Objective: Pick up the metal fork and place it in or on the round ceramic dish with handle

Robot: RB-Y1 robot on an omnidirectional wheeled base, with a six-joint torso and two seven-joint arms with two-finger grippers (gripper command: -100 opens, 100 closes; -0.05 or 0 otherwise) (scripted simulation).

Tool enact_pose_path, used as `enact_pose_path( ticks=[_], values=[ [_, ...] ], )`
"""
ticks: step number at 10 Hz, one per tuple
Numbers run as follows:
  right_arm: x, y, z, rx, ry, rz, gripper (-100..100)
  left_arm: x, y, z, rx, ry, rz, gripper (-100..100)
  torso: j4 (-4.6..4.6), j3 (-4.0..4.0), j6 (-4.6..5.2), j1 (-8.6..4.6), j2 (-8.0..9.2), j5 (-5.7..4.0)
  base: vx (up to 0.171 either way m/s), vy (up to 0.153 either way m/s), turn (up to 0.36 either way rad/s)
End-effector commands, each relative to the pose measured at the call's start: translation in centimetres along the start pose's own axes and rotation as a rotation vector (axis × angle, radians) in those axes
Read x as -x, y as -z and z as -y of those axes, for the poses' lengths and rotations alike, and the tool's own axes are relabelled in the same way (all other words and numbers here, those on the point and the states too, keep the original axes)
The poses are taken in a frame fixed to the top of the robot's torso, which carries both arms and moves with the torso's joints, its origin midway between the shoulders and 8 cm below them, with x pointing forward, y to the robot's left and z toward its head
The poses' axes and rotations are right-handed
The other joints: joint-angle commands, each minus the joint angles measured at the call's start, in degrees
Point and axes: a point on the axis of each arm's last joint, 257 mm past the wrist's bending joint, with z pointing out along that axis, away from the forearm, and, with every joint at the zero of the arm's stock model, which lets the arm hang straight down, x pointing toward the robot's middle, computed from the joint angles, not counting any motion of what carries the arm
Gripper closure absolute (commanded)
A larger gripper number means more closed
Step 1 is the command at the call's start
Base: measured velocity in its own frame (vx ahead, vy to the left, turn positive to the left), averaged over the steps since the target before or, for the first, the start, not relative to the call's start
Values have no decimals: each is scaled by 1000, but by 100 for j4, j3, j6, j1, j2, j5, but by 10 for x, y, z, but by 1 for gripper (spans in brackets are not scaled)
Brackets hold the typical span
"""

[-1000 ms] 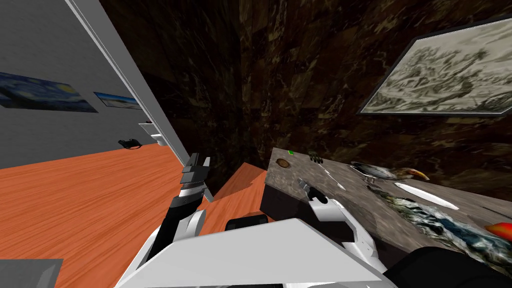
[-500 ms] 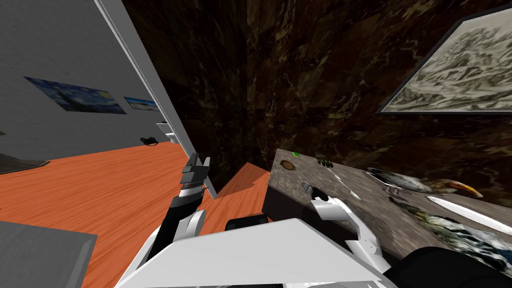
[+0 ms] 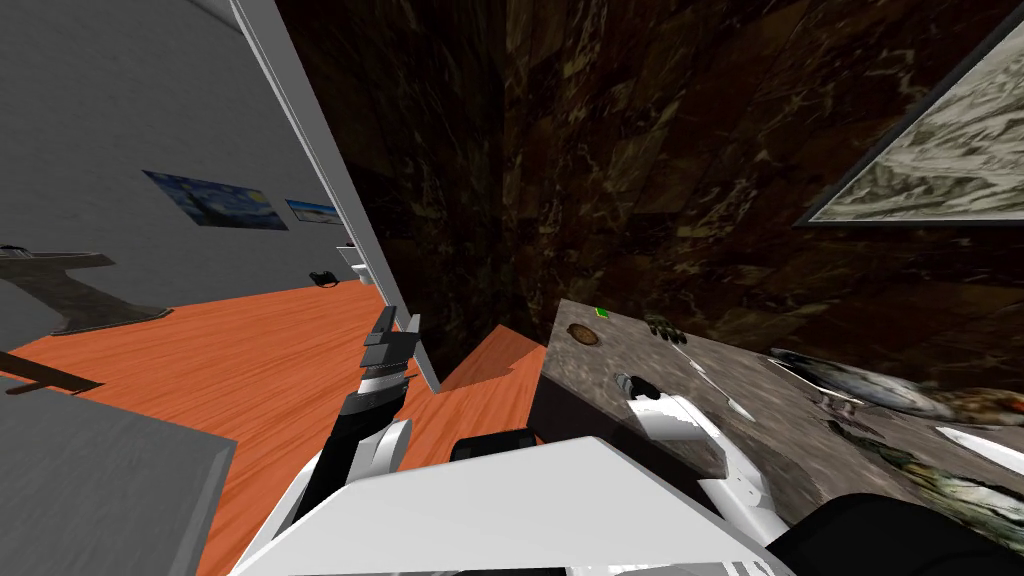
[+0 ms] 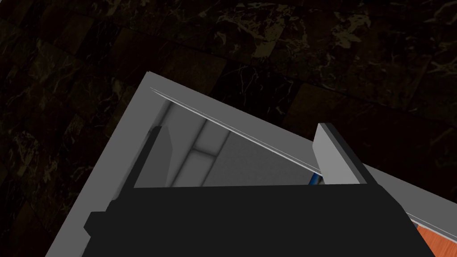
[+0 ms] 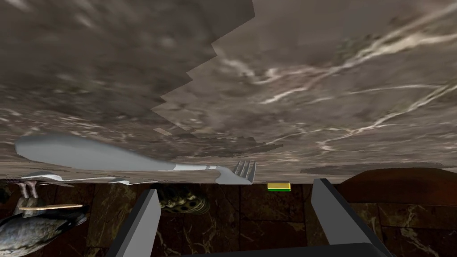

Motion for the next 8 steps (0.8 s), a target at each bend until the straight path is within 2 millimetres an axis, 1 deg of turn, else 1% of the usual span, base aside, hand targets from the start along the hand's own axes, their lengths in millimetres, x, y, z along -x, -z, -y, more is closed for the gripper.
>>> enact_pose_path(
  ticks=[1,4,5,6,7,8],
  values=[
    [-2,-1,15,-47,21,-24,-100,0,0,0,0,0,0,0,0,0,0,0,0,0,12,5,143],
    [-7,-2,39,-116,51,-62,-100,0,0,0,0,0,0,0,0,-1,1,1,-1,0,12,7,120],
    [-4,-2,34,-100,43,-52,-100,0,0,0,0,0,0,0,0,0,1,0,0,0,5,0,22],
    [-4,-2,35,-104,45,-55,0,0,0,0,0,0,0,0,0,1,4,-1,2,0,0,0,0],
    [-8,-8,36,-106,43,-55,-100,0,0,0,0,0,0,0,1,2,3,-1,4,0,5,-24,18],
    [-10,-11,37,-107,42,-56,-100,0,0,0,0,0,0,0,1,2,3,-9,3,-2,13,-41,34]
  ],
)
